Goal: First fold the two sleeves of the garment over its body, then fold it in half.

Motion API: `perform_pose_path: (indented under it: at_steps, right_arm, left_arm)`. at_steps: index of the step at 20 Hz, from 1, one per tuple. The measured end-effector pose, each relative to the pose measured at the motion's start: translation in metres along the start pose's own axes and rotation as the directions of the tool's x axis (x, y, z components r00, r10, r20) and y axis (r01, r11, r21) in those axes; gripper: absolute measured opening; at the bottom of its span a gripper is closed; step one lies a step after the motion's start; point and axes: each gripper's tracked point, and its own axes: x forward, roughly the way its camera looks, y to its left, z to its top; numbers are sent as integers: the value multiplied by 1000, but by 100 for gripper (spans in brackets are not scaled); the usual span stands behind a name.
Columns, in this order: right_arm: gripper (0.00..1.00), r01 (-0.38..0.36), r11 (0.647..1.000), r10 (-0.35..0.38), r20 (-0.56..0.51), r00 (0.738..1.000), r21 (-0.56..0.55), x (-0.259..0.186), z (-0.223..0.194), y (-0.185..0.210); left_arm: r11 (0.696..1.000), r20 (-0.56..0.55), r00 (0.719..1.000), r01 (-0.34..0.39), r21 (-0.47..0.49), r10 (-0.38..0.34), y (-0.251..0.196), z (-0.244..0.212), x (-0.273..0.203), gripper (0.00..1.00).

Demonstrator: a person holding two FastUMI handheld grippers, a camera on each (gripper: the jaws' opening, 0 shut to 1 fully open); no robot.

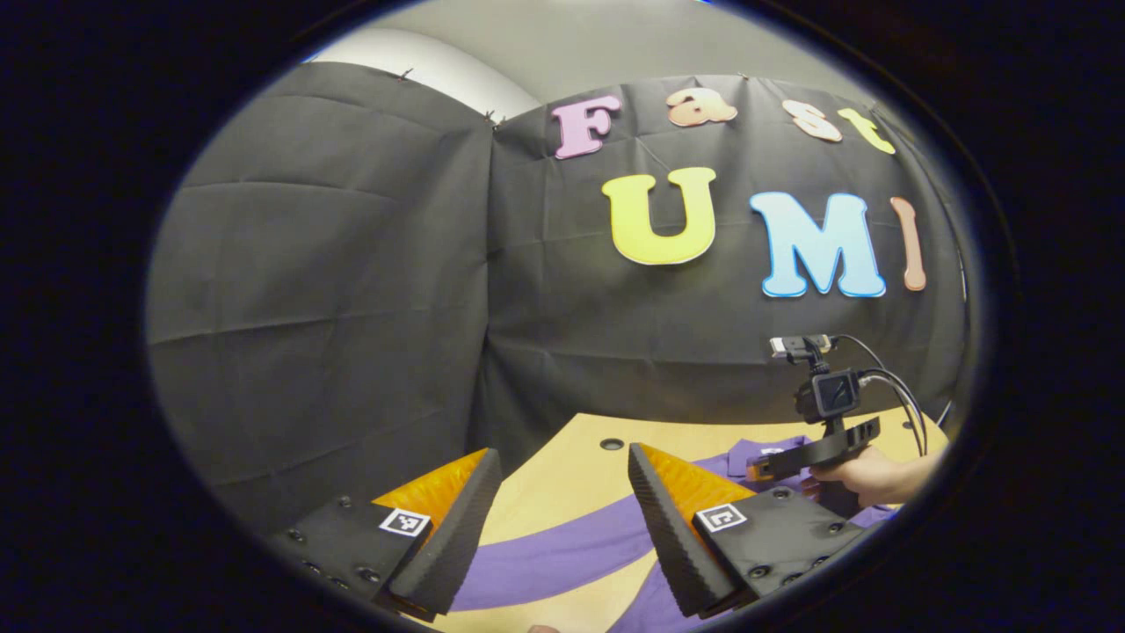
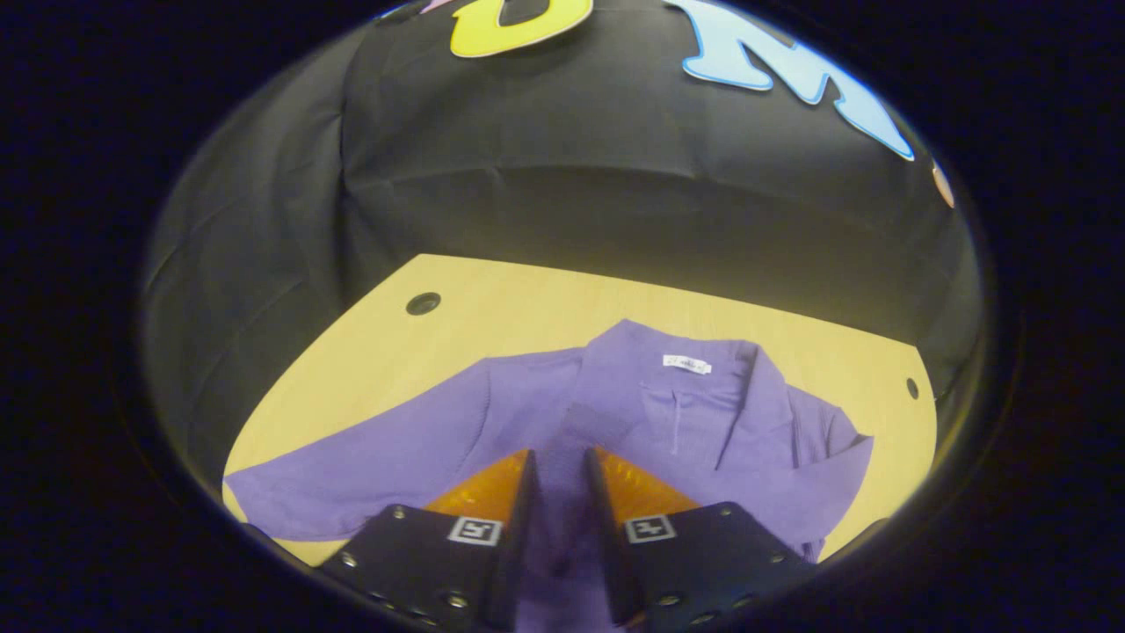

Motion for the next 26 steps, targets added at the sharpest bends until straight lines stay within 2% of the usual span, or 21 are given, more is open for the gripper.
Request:
perform_pose_path:
  at_steps: [1, 2, 4, 8, 10, 14, 19, 23, 26]
  right_arm:
    - [47, 1, 1000, -1, 15, 1000, -5, -4, 3, 0]
    - [68, 6, 1000, -5, 31, 1000, -9, -8, 7, 0]
    - [79, 20, 1000, -19, 68, 997, -15, -18, 18, -3]
    - [80, 26, 999, -22, 156, 988, -28, -53, 44, -7]
    - [79, 34, 999, -26, 209, 977, -37, -72, 57, -12]
    - [79, 38, 999, -24, 299, 954, -39, -114, 80, -18]
    - [78, 38, 999, -26, 364, 931, -25, -155, 95, -27]
    - [79, 81, 996, -59, 411, 910, -36, -184, 101, -43]
    - [79, 114, 992, -82, 445, 892, -45, -206, 102, -56]
  left_arm:
    - [1000, 0, 1000, -2, -5, 2, 0, 2, -2, 94]
    - [1000, -1, 1000, -4, -9, 4, 0, 1, -3, 94]
    - [1000, 5, 1000, -9, -14, 9, 1, -1, -4, 94]
    - [998, -22, 999, -49, -27, 48, 15, -20, -2, 94]
    - [996, -77, 994, -77, -48, 73, 29, -40, 1, 94]
    - [976, -165, 971, -191, -107, 172, 72, -82, 9, 94]
    - [931, -292, 915, -333, -150, 280, 120, -137, 11, 94]
    - [878, -408, 849, -439, -190, 336, 146, -186, 11, 94]
    - [860, -477, 798, -487, -151, 368, 158, -217, 15, 94]
